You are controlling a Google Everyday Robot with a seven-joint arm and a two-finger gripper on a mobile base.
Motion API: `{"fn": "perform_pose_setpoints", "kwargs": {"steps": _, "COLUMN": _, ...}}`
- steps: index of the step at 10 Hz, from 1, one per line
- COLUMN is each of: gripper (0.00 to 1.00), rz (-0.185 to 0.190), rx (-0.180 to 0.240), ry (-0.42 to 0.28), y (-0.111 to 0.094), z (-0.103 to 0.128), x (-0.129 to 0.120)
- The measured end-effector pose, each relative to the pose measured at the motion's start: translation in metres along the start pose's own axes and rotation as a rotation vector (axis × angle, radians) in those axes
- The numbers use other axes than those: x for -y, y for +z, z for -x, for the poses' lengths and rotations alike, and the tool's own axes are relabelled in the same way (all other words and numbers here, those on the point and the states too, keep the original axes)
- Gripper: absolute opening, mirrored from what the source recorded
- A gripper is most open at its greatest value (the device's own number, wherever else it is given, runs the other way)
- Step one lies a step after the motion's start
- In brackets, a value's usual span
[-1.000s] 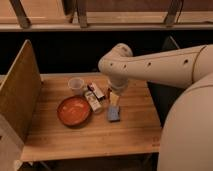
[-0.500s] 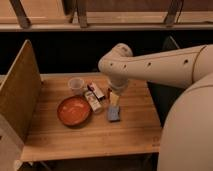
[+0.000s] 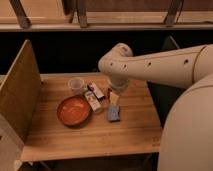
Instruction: Drag the pepper across the table
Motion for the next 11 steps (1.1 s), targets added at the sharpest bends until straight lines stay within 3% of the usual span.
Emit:
{"fn": "perform_pose_setpoints", "kwargs": {"steps": 8, "gripper": 0.8, "rz": 0.002, "rx": -0.004, "ry": 0.003, "y": 0.0, "z": 0.0, "x": -0.001}}
{"fn": "perform_pose_setpoints", "kwargs": {"steps": 10, "gripper": 0.8, "rz": -0.002, "rx": -0.031, "ry": 0.121, "y": -0.001, "z": 0.0, "x": -0.012}}
{"fn": "perform_pose_setpoints", "kwargs": {"steps": 11, "gripper": 0.8, "rz": 0.003, "rx": -0.072, "ry": 0.238, "y": -0.005, "z": -0.006, "x": -0.026}}
